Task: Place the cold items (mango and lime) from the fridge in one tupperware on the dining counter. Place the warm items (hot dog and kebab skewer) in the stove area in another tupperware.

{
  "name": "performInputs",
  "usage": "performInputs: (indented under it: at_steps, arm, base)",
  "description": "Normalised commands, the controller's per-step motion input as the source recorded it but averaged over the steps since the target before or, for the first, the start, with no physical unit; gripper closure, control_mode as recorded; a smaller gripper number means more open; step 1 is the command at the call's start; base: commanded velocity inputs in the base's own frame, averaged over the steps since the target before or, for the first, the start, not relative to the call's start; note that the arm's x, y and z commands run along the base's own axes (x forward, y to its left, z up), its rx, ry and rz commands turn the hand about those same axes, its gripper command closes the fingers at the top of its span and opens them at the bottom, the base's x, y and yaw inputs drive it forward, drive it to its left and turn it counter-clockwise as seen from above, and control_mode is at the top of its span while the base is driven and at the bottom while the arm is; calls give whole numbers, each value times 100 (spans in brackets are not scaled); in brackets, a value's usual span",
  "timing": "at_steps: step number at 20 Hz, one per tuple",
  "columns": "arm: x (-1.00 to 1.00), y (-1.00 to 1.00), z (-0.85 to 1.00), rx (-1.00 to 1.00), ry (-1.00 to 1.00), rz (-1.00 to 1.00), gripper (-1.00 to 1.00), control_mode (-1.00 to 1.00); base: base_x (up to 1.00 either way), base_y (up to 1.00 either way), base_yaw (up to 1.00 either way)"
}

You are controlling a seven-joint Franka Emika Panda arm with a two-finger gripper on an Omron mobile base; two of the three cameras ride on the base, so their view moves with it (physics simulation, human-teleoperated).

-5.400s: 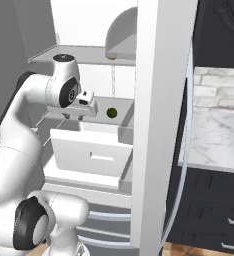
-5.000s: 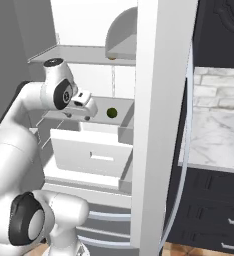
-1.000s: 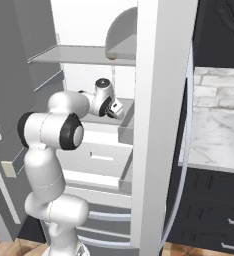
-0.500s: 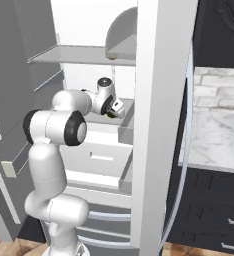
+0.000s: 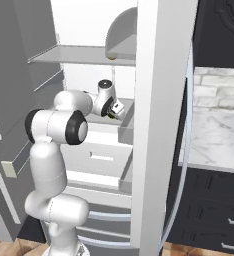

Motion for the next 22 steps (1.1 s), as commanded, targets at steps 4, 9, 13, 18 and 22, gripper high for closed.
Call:
performInputs:
  at_steps: [4,9,13,18,22]
  arm:
    - [0,1,-23,0,4,0,100,-100]
    - [-1,10,-27,0,9,0,100,-100]
    - [-44,20,-35,0,-1,0,100,-100]
    - [-93,14,-22,0,-22,-2,100,-100]
    - [-100,0,5,0,-37,-5,100,-100]
  base:
    - [0,0,0]
    - [0,0,0]
    - [0,0,0]
    - [0,0,0]
    - [0,0,0]
